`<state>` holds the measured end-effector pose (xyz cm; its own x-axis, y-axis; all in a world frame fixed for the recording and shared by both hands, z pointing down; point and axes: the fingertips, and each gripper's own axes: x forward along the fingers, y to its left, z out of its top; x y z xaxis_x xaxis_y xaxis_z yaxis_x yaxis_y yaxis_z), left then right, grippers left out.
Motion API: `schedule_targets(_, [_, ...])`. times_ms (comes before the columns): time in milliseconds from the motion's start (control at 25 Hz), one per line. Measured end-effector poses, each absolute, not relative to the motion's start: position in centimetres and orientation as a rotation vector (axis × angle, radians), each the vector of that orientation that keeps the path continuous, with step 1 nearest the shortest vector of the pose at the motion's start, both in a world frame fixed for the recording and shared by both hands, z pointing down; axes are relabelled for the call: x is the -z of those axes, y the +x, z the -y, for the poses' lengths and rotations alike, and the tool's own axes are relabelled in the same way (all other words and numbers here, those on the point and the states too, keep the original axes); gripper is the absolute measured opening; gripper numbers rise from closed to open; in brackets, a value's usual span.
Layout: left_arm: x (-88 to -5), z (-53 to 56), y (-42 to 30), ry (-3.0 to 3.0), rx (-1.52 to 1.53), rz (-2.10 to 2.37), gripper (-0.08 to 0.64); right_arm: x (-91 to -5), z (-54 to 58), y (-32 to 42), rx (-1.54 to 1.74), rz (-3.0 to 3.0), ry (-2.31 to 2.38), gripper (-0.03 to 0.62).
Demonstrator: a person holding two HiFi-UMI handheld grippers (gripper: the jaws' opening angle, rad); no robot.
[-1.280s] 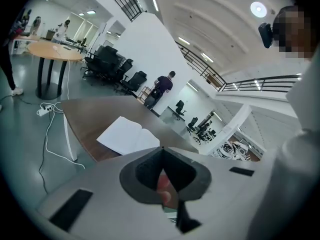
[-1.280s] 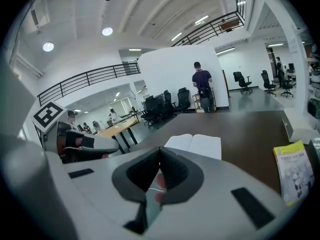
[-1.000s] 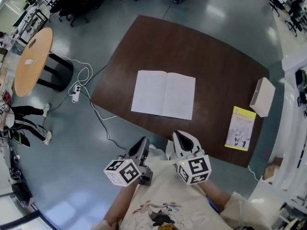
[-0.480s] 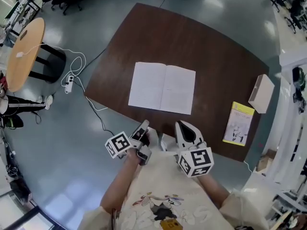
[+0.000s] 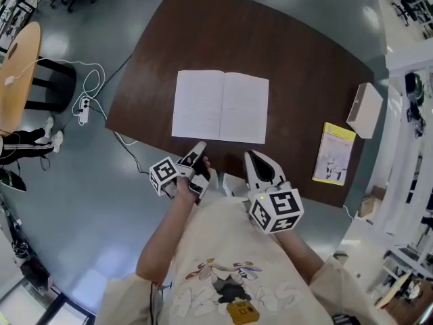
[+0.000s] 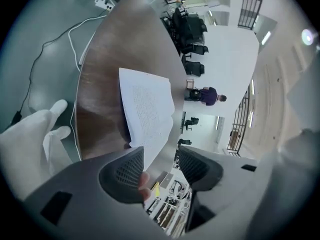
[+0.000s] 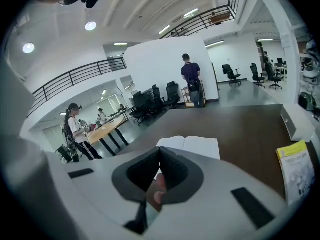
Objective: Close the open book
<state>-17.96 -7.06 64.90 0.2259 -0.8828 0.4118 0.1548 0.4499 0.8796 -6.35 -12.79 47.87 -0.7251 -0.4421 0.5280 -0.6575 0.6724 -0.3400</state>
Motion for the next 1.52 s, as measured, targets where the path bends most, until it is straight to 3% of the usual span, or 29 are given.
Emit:
schedule_targets(240, [-69.0,8.0,-18.8,0.688,0.886,1.097,0.238,-47.4,13.6,-6.0,-0.738,2.472,0.921,0.006])
schedule_targets(1160, [-73.7,10.5,-19.5,0.55,0.883,1.074,0.236,-47.1,14.2,-1.8,-0.758,2.4,1.106,0.006])
schedule_targets(1280, [-74.6,10.1,-19.5,0.523,0.807,1.097,0.139,-47.2,14.4,-1.9,-0.763,2.403,1.098,0.006])
schedule_targets(1520, [-74.8,9.9,-19.6,0.574,0.746,1.161,0.096,-47.1,14.5,-2.0,-0.758,2.407,1.084,0.006])
